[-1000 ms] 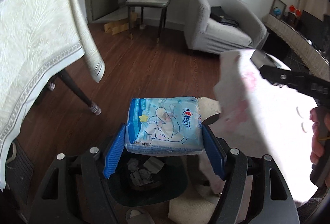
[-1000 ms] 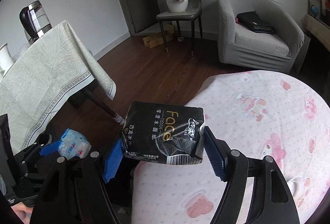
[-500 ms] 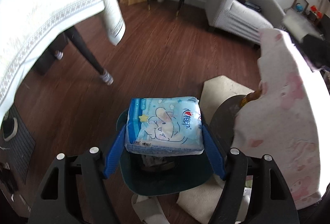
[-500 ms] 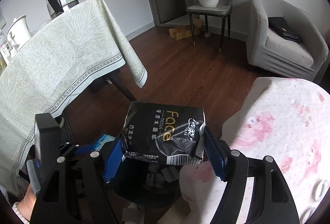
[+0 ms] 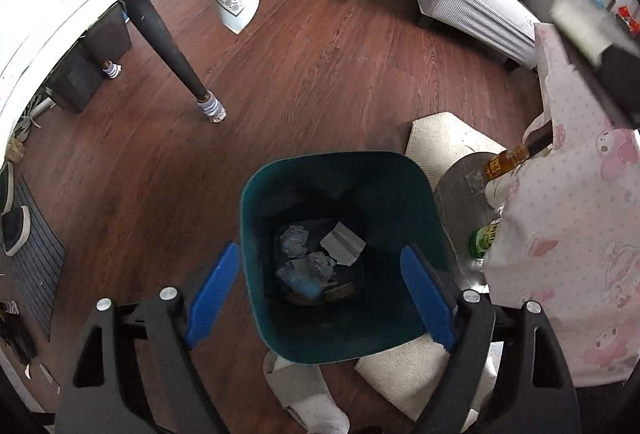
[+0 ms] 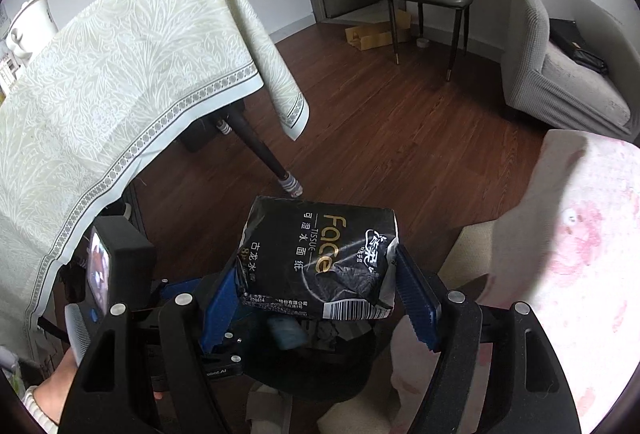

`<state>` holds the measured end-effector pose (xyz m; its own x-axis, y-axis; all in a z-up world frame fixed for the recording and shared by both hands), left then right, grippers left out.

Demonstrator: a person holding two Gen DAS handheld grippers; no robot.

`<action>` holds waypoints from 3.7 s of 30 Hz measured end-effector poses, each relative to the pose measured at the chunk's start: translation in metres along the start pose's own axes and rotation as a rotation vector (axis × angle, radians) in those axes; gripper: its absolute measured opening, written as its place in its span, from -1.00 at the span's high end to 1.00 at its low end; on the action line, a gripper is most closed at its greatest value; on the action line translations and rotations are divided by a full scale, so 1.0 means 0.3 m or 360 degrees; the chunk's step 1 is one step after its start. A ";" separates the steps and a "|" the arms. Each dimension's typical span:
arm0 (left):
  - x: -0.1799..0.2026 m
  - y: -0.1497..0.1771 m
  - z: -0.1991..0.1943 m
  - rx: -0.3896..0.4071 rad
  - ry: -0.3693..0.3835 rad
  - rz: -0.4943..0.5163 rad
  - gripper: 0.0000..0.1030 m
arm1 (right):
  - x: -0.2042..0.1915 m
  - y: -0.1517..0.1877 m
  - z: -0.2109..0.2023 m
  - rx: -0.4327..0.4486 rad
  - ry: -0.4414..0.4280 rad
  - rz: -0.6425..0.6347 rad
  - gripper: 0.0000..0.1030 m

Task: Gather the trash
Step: 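Open the left gripper over the bin while the right gripper lowers and releases the Face pack, then bring both grippers back over the table toward the white lids, then grasp the larger white lid with the right gripper while the left gripper grasps the smaller lid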

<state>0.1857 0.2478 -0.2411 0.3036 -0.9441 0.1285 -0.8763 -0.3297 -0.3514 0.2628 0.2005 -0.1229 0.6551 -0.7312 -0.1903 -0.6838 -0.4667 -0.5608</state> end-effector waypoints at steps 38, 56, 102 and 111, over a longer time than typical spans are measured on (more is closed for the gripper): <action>-0.137 -0.120 -0.457 0.0529 0.0029 -0.0124 0.22 | -0.100 0.338 0.440 -0.0525 0.0044 -0.0185 -0.70; 0.165 -0.193 -0.611 0.0746 0.0159 0.0001 0.18 | -0.026 0.105 -0.070 0.0035 0.0091 -0.0277 -0.33; 1.080 -0.079 -0.421 0.0586 0.0429 0.0612 -0.21 | 0.876 0.376 -0.586 0.0175 0.0578 0.0273 -0.32; 1.197 -0.017 -0.374 0.0514 0.0482 0.0756 -0.21 | 0.932 0.413 -0.552 0.0100 0.0550 0.0336 -0.06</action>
<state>0.2572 -0.0889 -0.0891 -0.2498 -0.9596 0.1296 -0.7183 0.0939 -0.6894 0.3080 -0.1443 -0.1121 0.3483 -0.9369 -0.0306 -0.7638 -0.2647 -0.5887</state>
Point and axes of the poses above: each gripper's, at about its wrist camera, not at the fingertips, and z roughly the way its jaws point, x to its right, y to its underside, the point moved 10 cm from there along z, roughly the way its jaws point, and after that the axes turned 1 degree about -x, right-handed, at the moved point
